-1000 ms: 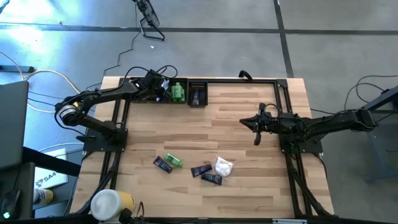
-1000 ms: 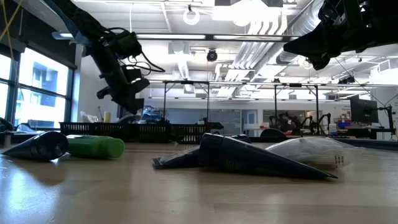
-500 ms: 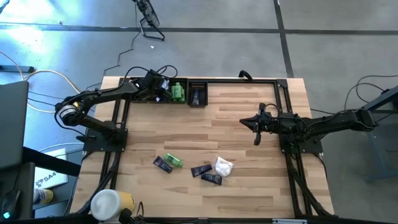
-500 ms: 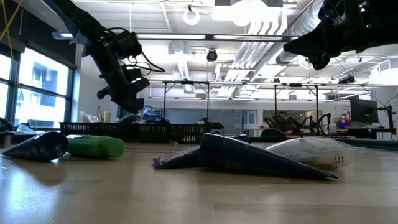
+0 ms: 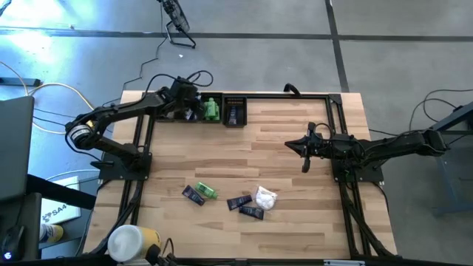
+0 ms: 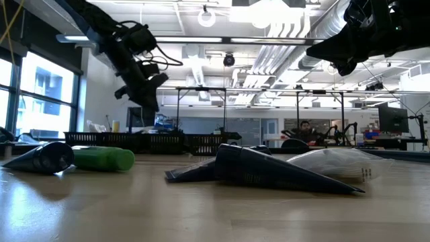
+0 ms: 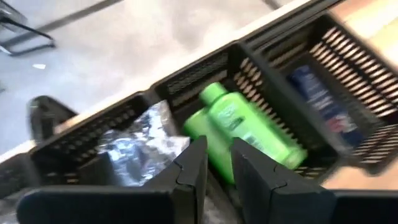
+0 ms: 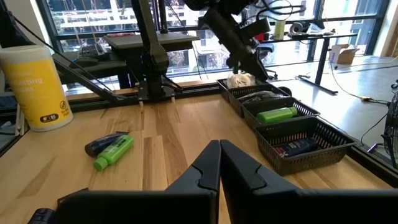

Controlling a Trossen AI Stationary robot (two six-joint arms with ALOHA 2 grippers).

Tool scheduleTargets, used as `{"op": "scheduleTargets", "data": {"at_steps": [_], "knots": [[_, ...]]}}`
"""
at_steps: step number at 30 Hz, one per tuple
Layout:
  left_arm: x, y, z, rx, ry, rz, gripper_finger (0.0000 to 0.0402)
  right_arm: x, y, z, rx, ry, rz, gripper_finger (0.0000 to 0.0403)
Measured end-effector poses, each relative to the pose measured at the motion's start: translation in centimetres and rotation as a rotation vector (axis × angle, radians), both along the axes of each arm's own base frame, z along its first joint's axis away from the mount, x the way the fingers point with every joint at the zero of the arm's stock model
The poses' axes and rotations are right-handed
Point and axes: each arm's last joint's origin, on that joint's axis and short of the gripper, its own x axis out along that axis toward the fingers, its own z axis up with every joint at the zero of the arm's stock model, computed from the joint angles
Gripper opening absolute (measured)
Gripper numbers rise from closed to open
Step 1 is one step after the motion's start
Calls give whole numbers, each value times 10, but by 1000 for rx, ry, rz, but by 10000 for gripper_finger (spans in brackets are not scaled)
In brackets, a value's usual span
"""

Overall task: Pick & Place Travel size toiletries
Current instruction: Put the shave cream into the right black bin

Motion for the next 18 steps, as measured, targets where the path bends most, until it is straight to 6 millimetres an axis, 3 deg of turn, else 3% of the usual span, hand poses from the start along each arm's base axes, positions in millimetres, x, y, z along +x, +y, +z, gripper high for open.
{"op": "scheduleTargets", "data": {"at_steps": [5, 12, 18], "knots": [[7, -2, 7, -73, -109, -91, 63, 0, 0, 0, 0, 1, 0, 2], [18, -16, 7, -51, -79, -202, 5, 0, 0, 0, -7, 3, 1, 2], [20, -19, 7, -42, -70, -222, 19, 0, 0, 0, -8, 3, 1, 2]]}}
